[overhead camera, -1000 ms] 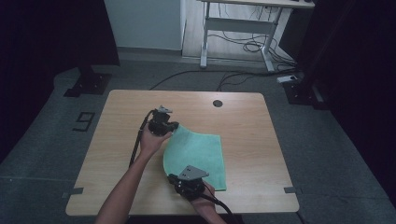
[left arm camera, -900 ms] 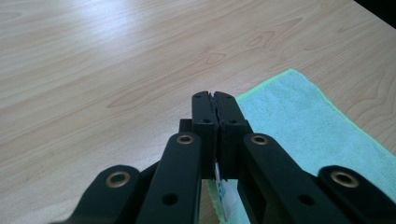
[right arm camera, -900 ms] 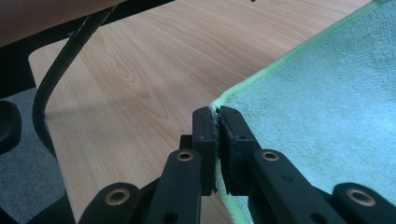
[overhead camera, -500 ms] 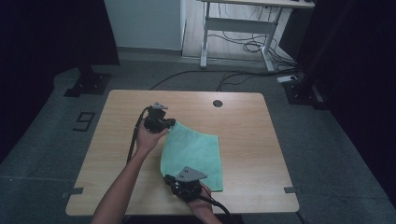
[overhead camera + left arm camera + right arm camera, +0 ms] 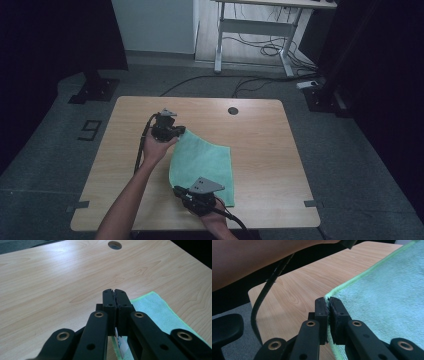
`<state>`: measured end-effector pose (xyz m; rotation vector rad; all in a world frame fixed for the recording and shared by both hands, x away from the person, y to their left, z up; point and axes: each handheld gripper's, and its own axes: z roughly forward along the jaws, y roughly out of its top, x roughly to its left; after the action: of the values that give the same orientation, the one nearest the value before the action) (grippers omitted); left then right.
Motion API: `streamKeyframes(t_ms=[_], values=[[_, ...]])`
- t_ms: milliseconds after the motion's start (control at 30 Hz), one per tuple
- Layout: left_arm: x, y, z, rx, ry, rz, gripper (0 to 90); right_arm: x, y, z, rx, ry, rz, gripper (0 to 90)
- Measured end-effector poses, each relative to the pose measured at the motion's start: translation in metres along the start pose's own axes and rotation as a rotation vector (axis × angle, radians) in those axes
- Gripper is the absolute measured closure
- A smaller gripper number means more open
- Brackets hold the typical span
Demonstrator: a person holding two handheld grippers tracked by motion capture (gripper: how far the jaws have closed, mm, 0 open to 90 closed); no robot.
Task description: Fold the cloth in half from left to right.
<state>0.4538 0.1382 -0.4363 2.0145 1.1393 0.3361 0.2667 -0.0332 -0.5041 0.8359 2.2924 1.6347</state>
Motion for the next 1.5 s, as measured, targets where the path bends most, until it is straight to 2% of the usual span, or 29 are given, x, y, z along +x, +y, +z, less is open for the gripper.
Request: streamKeyframes(t_ms=[200,333,467,600,800,900,1000,1133,1267,1500], values=[[0.003,-0.006,0.007,0.015,-0.005,-0.007,87.8,-0.001,-0.004,0.01,0.041,-0.019,-0.015,84.8],[0.008,0.002,-0.003,-0.001,0.007,-0.007,87.8,-0.001,0.001,0.016,0.05,-0.011,0.002,84.8],[0.009,0.011,-0.013,-0.026,0.009,-0.006,87.8,0.004,0.017,0.015,0.021,0.004,-0.004,84.8],[0.005,0.007,-0.005,-0.004,0.004,0.007,87.8,0.006,0.016,0.015,0.03,-0.001,-0.01,84.8],[0.004,-0.001,0.004,0.011,0.0,-0.001,87.8,0.003,0.005,0.018,0.059,-0.007,0.006,84.8],[0.009,0.003,-0.003,0.009,0.013,-0.006,87.8,0.005,0.009,0.023,0.056,0.004,0.006,84.8],[0.015,0.009,-0.016,-0.015,0.028,-0.009,87.8,0.011,0.02,0.027,0.04,0.016,-0.005,84.8],[0.016,0.013,-0.024,-0.03,0.038,-0.009,87.8,0.018,0.03,0.025,0.015,0.024,-0.022,84.8],[0.013,0.01,-0.017,-0.012,0.041,-0.007,87.6,0.017,0.03,0.024,0.015,0.018,-0.027,84.7],[0.008,0.005,0.008,0.027,0.03,-0.012,87.4,0.009,0.016,0.017,0.044,-0.002,-0.016,84.4]])
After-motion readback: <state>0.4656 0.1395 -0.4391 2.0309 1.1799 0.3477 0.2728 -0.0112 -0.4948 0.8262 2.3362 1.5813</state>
